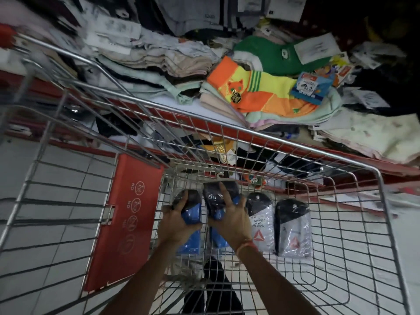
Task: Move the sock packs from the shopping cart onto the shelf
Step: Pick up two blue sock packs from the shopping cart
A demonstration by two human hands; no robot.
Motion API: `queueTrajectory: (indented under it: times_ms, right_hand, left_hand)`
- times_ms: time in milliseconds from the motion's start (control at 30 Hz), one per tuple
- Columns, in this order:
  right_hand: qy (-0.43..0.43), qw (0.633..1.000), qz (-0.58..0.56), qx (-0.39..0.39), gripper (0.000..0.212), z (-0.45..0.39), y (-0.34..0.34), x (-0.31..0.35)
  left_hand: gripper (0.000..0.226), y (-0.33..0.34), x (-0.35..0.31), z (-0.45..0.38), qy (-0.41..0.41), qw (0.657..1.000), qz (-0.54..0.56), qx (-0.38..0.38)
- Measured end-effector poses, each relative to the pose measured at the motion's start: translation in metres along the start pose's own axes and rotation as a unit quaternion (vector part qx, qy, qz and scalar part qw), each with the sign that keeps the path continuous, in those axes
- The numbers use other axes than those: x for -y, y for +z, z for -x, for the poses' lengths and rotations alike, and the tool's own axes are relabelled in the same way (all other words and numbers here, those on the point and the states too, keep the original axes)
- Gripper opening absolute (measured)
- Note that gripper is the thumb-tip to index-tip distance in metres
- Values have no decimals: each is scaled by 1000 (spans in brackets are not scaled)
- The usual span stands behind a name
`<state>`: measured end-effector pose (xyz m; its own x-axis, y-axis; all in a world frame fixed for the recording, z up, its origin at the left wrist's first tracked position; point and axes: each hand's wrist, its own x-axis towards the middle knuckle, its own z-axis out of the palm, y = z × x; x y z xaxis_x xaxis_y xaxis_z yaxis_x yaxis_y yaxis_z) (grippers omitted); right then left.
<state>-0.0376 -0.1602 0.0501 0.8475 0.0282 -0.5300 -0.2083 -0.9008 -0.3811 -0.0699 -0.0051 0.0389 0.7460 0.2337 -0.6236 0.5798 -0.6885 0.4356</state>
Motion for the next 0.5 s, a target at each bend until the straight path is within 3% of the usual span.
queueTrajectory:
  times_ms: [167, 500]
  right_hand:
    - [-31, 998, -28, -44, 111, 35, -50, 14]
    - [-135, 961, -61, -233, 105, 95, -162, 54]
  left_hand:
    - [102, -45, -36, 41, 40, 998, -10, -52]
    - [98, -136, -107, 108, 174, 965, 38, -195]
